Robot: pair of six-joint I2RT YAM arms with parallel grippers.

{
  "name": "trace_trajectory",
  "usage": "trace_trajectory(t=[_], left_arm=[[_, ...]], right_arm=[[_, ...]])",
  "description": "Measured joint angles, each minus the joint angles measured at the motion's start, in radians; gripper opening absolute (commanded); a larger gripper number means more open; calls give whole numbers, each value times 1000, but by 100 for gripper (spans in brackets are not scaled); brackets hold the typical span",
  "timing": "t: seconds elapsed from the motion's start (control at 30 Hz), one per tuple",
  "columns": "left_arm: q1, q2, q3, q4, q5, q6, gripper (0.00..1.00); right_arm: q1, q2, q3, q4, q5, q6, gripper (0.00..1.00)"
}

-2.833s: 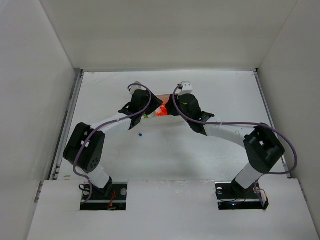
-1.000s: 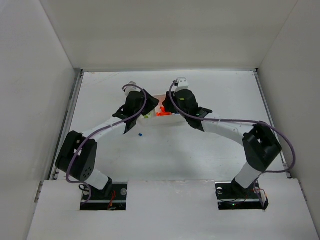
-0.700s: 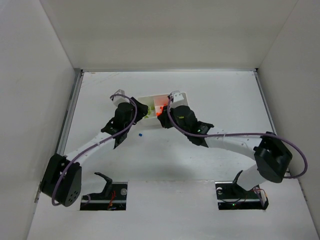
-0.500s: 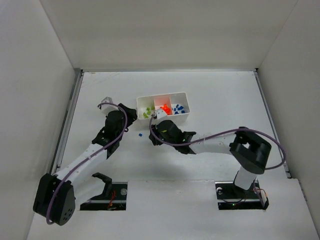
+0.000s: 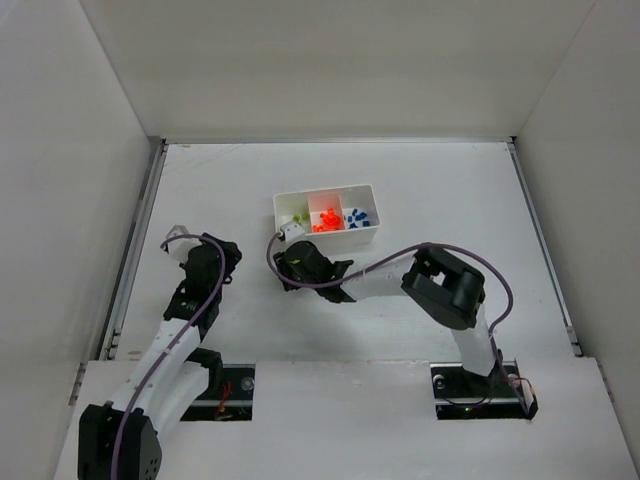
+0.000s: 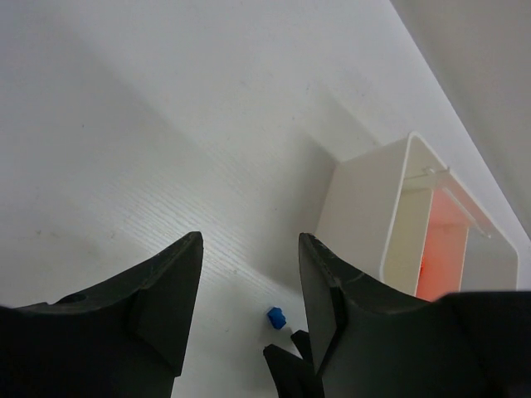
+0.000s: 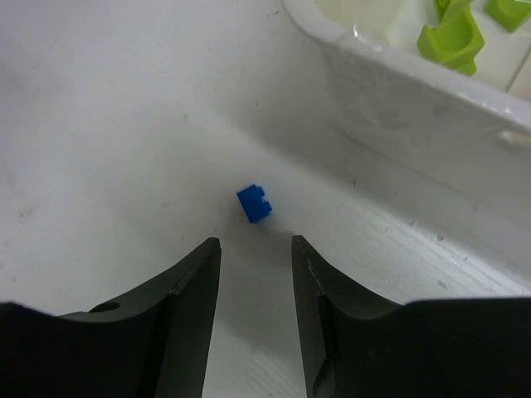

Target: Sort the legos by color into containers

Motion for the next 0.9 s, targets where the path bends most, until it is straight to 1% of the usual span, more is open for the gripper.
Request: trace_trajectory(t=[0.17,0.27,0.53,0.63,0.73,0.8,0.9], left_arm=[[18,0,-21,-1,28,-11,47],[23,0,-27,-1,39,-14,47],[30,0,-32,0,62,-18,47],[30,4,-32,1,63,-19,47],[23,16,-32,8,65,-19,47],[4,32,-32,21,66,-19,48],[-44,67,-32,37,64,-19,48]], right_arm=[[0,45,50,14,30,-29,42],[0,58,67,14,41,-49,36],[0,71,83,10,70,-85,16],[0,55,61,16,72,-72,13],[0,-12,-13,3,69,-53,13],[0,-98,-80,-11,66,-38,13],[-14,-272,-160,-24,65,-24,13]])
